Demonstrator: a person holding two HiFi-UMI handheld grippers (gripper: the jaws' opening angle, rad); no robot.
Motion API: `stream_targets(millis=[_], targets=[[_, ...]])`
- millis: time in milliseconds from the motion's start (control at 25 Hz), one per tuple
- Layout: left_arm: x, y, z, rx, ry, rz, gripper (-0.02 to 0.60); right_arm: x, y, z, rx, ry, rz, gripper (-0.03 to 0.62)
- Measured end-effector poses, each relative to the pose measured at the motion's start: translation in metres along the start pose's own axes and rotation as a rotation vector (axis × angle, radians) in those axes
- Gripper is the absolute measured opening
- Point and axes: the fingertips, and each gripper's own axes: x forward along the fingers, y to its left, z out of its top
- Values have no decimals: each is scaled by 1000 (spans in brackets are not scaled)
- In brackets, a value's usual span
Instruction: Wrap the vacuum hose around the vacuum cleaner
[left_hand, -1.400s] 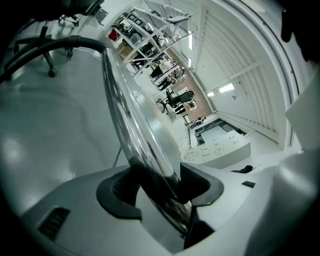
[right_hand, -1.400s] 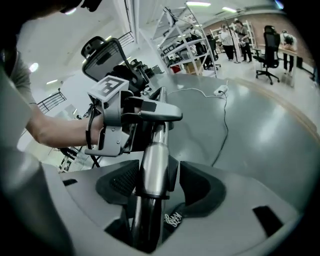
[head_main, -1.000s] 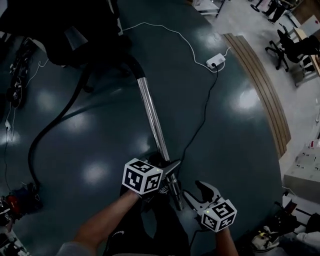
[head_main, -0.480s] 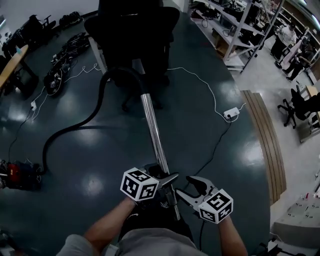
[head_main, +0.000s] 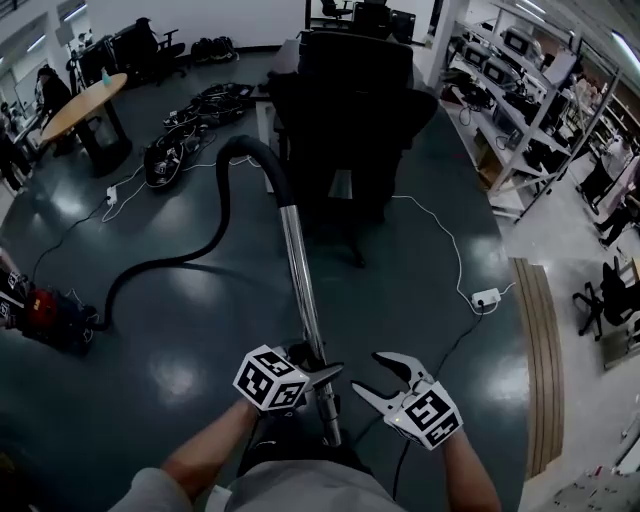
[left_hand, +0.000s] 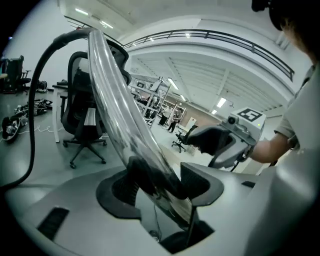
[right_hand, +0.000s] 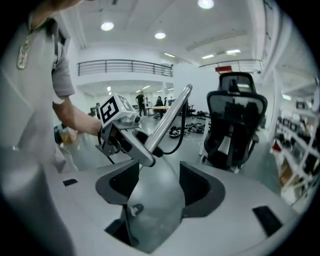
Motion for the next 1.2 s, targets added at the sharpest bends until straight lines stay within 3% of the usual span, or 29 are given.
stream_targets(millis=[160, 440, 600, 800, 1000, 1200], targets=[[-33, 21, 4, 46, 30, 6, 255, 30, -24, 61, -421, 55, -18, 238], [-90, 49, -10, 73, 118, -54, 255, 103, -34, 181, -873, 13, -16, 238], [-121, 60, -22, 65, 153, -123, 254, 149, -31, 225, -1078, 9, 8, 258], [-155, 74, -38, 67, 188, -190, 255, 210, -23, 251, -1274, 63, 68, 279], [-175, 83, -52, 32, 227, -217, 256, 248, -7, 258, -1488, 83, 149, 287], [-186, 104, -61, -33, 248, -194, 258, 285, 8, 259, -1667, 154, 290, 287]])
